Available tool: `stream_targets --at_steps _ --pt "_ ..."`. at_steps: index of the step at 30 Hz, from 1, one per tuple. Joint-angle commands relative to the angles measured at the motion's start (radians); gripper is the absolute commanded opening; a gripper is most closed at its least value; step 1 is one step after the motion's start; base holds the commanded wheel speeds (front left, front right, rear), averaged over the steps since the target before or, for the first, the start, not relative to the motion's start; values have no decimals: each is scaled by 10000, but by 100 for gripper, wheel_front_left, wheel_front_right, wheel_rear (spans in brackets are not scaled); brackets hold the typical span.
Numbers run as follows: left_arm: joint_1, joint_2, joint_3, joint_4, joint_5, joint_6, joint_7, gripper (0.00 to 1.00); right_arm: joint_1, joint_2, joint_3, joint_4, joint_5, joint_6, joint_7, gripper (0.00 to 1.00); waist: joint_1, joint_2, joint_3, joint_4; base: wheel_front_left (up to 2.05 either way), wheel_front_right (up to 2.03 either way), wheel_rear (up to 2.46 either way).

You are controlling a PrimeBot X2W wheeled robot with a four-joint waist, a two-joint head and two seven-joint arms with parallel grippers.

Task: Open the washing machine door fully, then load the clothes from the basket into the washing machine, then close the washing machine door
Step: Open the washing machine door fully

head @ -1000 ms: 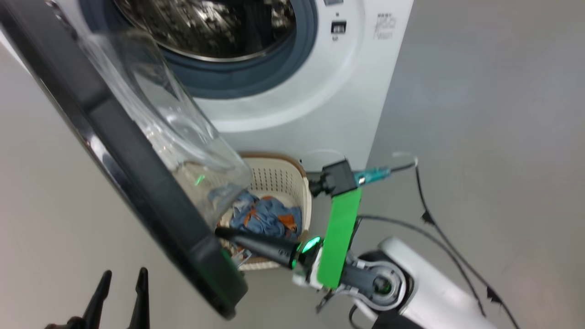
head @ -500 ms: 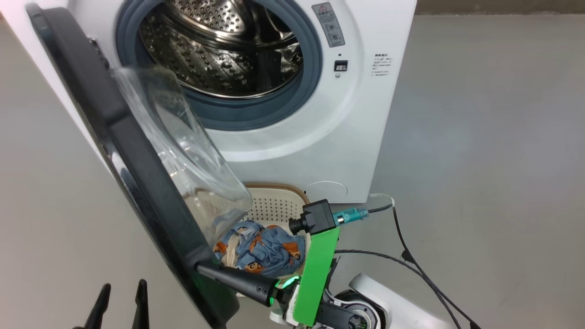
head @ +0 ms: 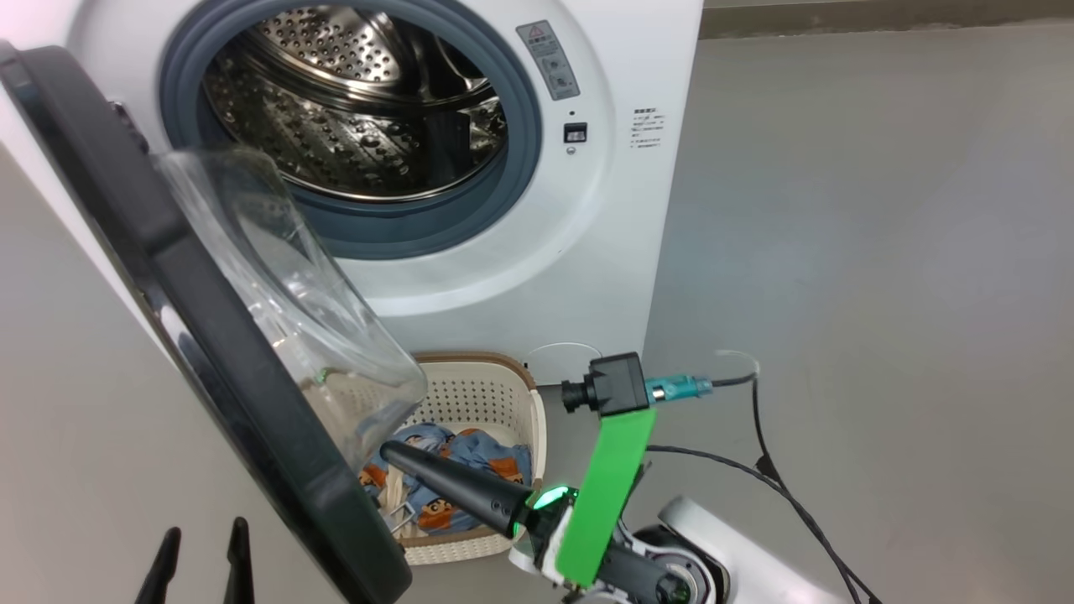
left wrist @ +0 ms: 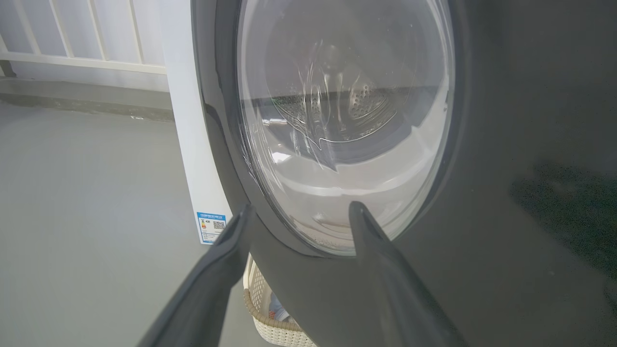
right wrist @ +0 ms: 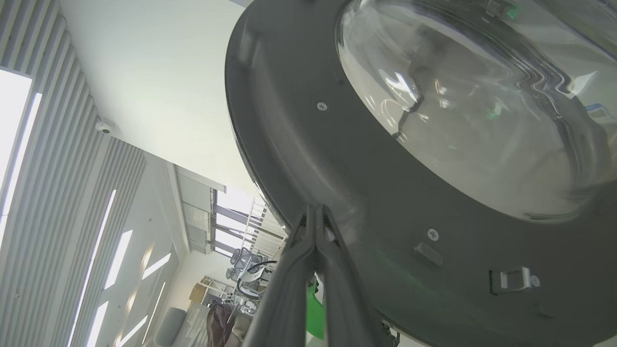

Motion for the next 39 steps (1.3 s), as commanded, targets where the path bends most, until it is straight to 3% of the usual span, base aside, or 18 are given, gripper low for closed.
stream_targets --at_steps 1,5,8,12,16,28,39 --pt "-140 118 413 -304 84 41 -65 100 166 141 -70 -494 -398 88 -187 100 1 0 -6 -73 0 0 0" --pt "-102 118 535 -349 95 53 -65 100 264 -340 37 -962 -1407 88 -765 100 1 0 0 -164 0 0 0" --pt "-49 118 672 -347 146 33 -65 100 269 -1056 333 -1094 -2862 88 -2192 100 1 0 21 -246 0 0 0" --pt "-20 118 830 -313 242 -41 -65 100 338 -2037 908 -536 -4438 88 -4237 100 1 0 7 -340 0 0 0" --pt "33 118 1047 -285 313 -127 -65 100 581 -2634 637 226 -5731 88 -4866 100 1 0 -46 -471 0 0 0" --pt "116 118 1169 -282 315 -83 -65 100 3697 -1712 -5422 -374 -10609 88 -4896 100 1 0 -163 -665 0 0 0" --pt "293 118 1211 -280 390 -112 -65 100 5615 -791 -8053 -808 -13922 88 -4898 100 1 0 -449 -770 0 0 0"
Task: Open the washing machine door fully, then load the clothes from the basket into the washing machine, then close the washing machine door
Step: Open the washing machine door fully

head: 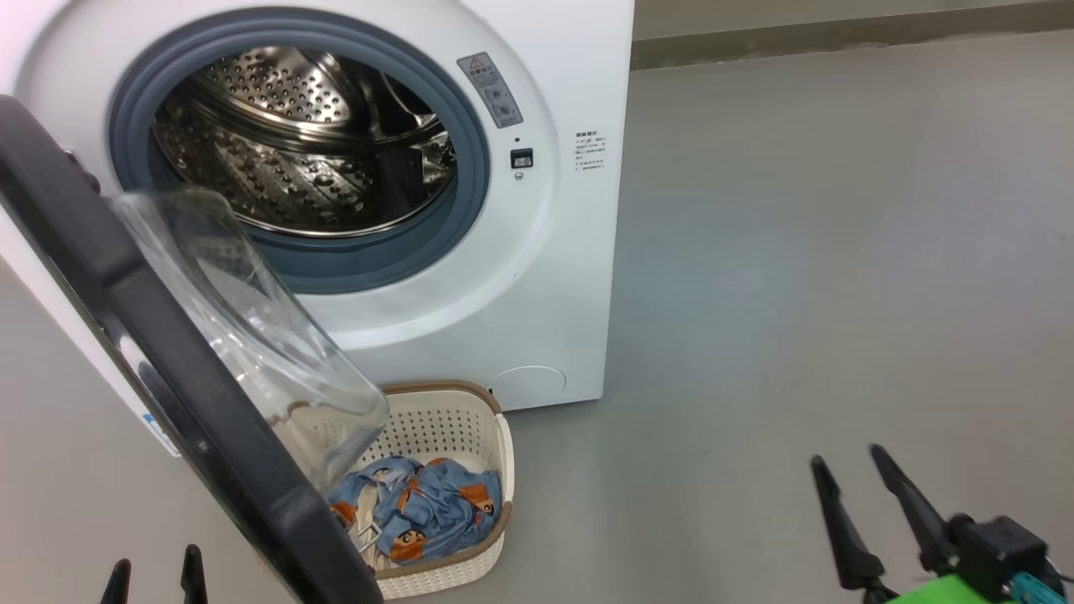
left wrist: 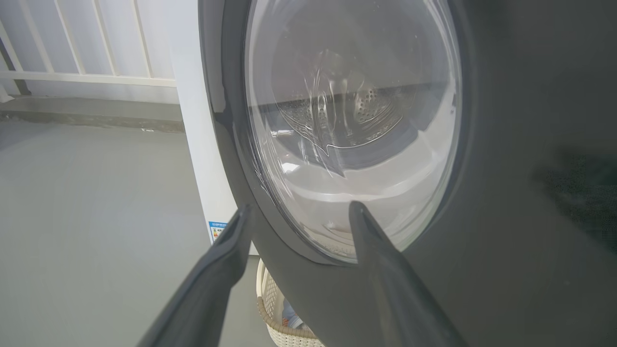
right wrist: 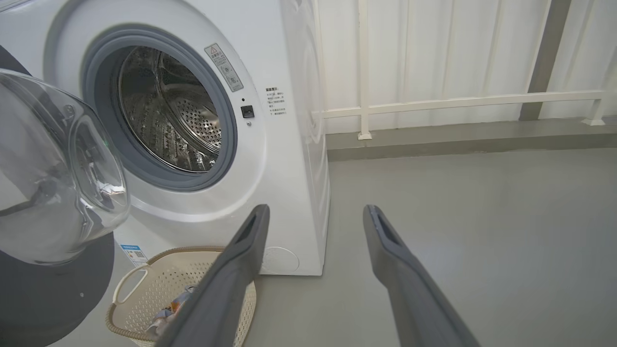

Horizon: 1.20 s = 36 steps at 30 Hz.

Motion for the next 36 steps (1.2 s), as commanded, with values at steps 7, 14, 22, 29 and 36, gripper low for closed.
stream_targets --at_steps 7,14,22,29,36 --pt "-54 122 419 -194 87 -44 -65 100 218 318 -271 -145 -700 88 -119 100 0 0 -91 -54 0 0 0" --pt "23 122 410 -167 115 -95 -65 100 208 448 -294 -99 -744 88 -120 100 0 0 -152 -4 0 0 0" --pt "78 122 335 -189 102 -69 -65 100 219 537 -428 -74 -911 88 -120 100 0 0 -189 24 0 0 0" --pt "65 122 323 -214 99 -37 -65 100 158 581 -524 -5 -992 88 -120 100 0 0 -153 55 0 0 0" --pt "51 122 312 -240 89 -5 -65 100 103 623 -477 79 -968 88 -120 100 0 0 -124 117 0 0 0"
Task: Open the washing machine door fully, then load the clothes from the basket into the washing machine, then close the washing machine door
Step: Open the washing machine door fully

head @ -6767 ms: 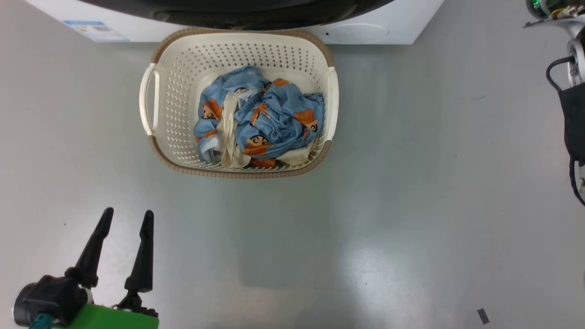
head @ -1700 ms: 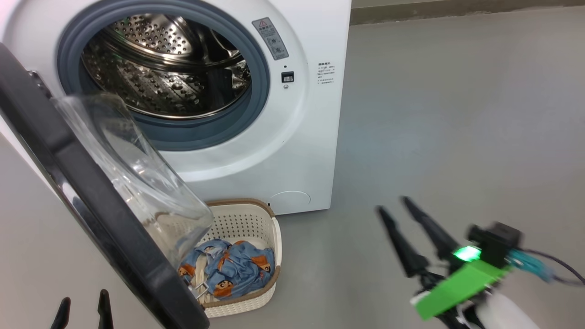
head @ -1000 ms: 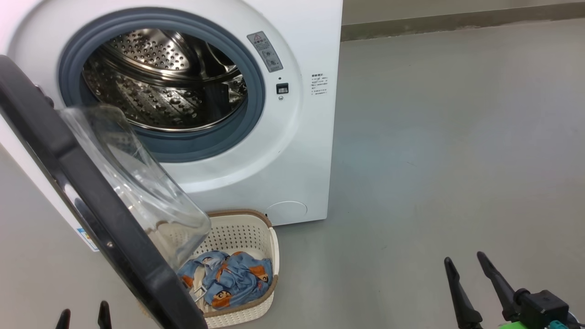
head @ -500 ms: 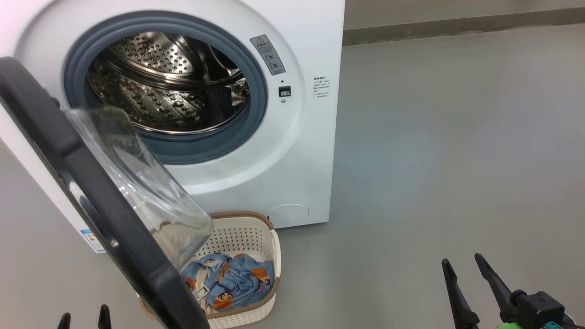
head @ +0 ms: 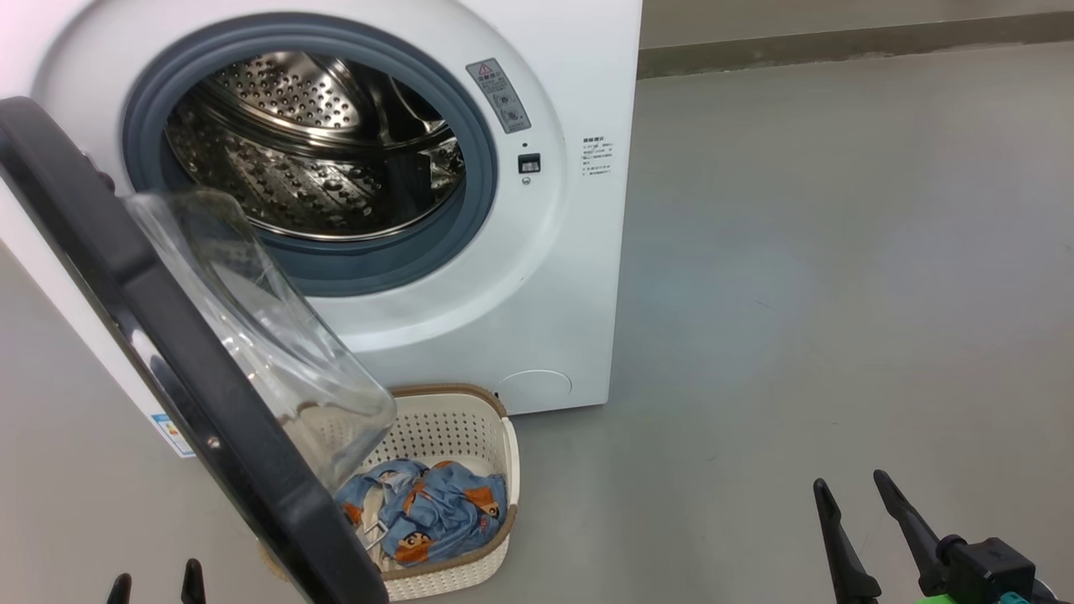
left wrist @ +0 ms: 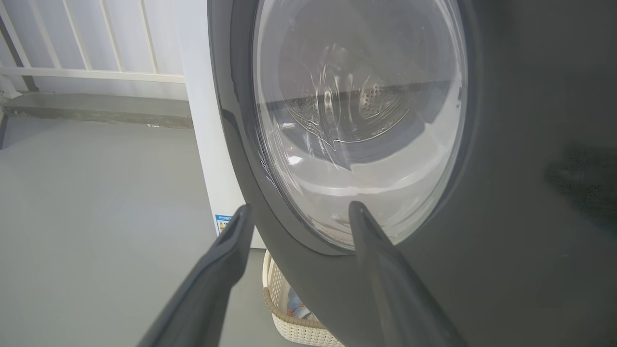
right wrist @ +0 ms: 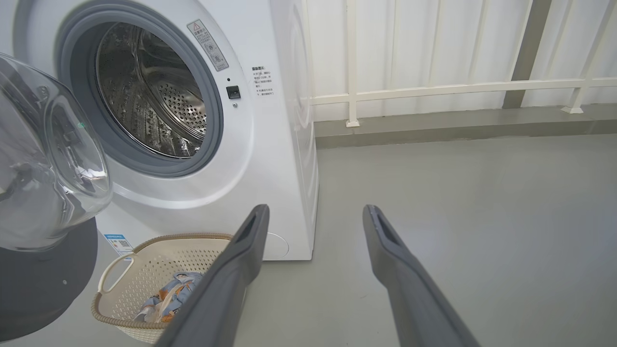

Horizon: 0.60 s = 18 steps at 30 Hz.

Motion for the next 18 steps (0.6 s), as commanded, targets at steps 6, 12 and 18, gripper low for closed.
stream_targets --at_steps 6,12,18 --pt "-193 122 244 -75 -120 4 -65 0 -251 -47 259 -172 19 88 -120 100 0 0 25 36 0 0 0" --pt "-200 122 254 32 -197 58 -65 0 -267 -56 255 -154 22 88 -120 100 0 0 42 41 0 0 0" --pt "-267 122 625 32 -290 341 -65 0 -234 -33 272 -135 -35 88 -120 100 0 0 61 48 0 0 0"
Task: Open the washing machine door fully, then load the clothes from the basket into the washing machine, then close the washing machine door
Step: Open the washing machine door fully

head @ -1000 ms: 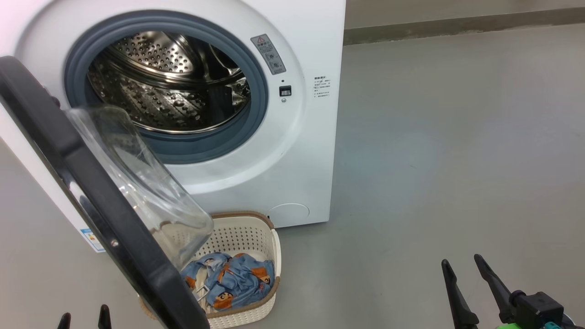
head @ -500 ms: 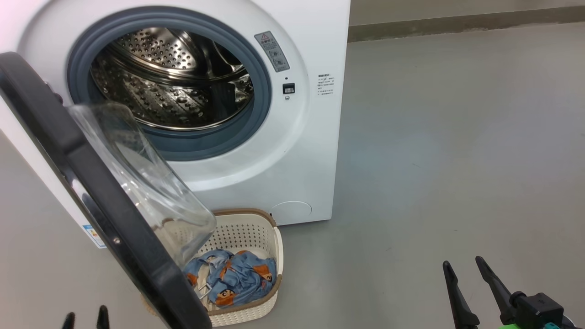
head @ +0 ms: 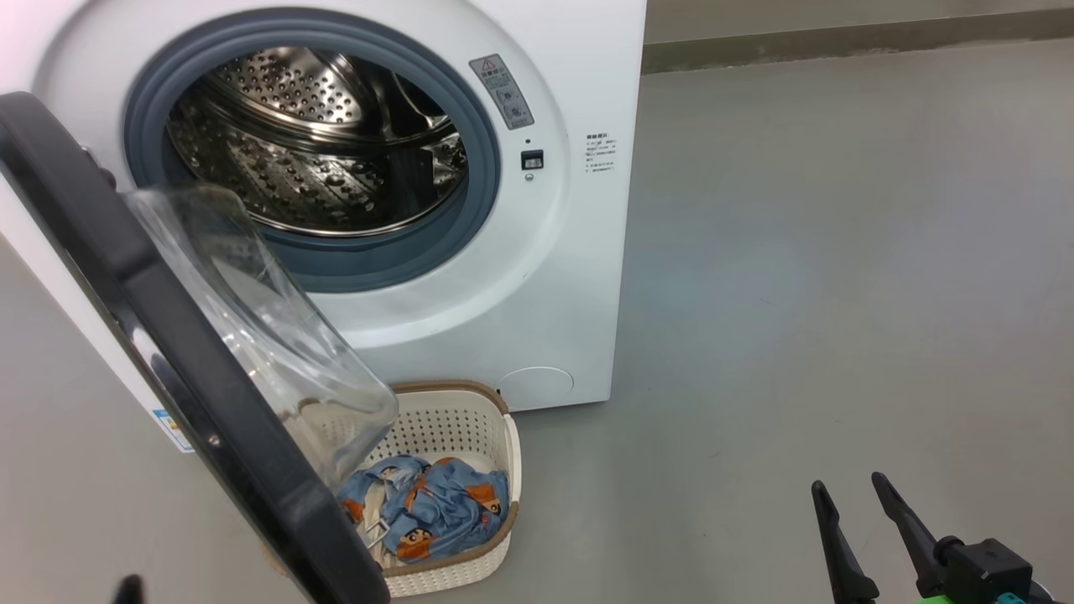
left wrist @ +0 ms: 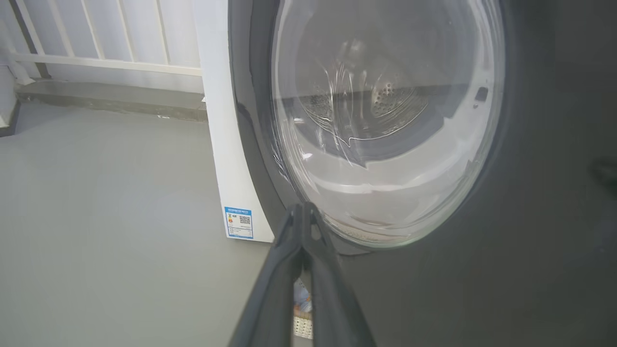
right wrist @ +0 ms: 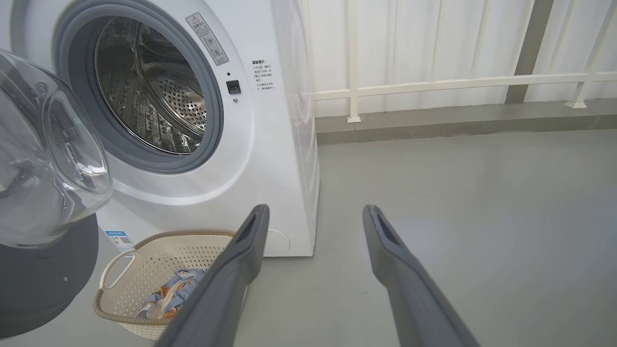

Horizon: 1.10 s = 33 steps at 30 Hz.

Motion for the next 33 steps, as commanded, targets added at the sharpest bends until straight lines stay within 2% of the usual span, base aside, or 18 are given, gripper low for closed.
stream_targets --at_steps 1,5,8,11,15,20,25,29,31,33 --pt "-305 125 576 -301 -98 247 -65 0 -220 -49 275 -229 -53 88 -120 100 0 0 6 5 0 0 0" --pt "-554 125 1435 -1019 -337 954 -65 0 -216 -44 266 -237 -67 88 -120 100 0 0 31 24 0 0 0" --pt "-699 125 2003 -2135 -415 1345 -65 0 -214 -70 230 -237 -67 88 -120 100 0 0 32 48 0 0 0" --pt "-761 125 2140 -3577 -324 1564 -65 0 -173 -75 117 -259 -93 88 -120 100 0 0 21 123 0 0 0" --pt "-770 125 1744 -5473 -36 1621 -65 0 -100 -53 -24 -236 -143 88 -120 100 0 0 1 256 0 0 0" --pt "-608 125 306 -7437 307 1078 -1 0 -98 16 -25 -186 -180 88 -120 100 0 0 -34 369 0 0 0" --pt "-638 155 -1669 -8669 156 232 739 0 -95 59 -1 -151 -183 88 -120 100 0 0 -43 478 0 0 0" --pt "-544 145 -3410 -8766 -271 -66 1466 0 -104 80 31 -123 -189 88 -120 100 0 0 -14 542 0 0 0" --pt "-403 140 -4099 -8408 -514 -85 1789 0 -118 96 59 -111 -189 88 -120 100 0 0 9 558 0 0 0" --pt "-190 135 -4623 -7916 -826 76 2017 0 -134 111 85 -91 -184 88 -120 100 0 0 29 564 0 0 0"
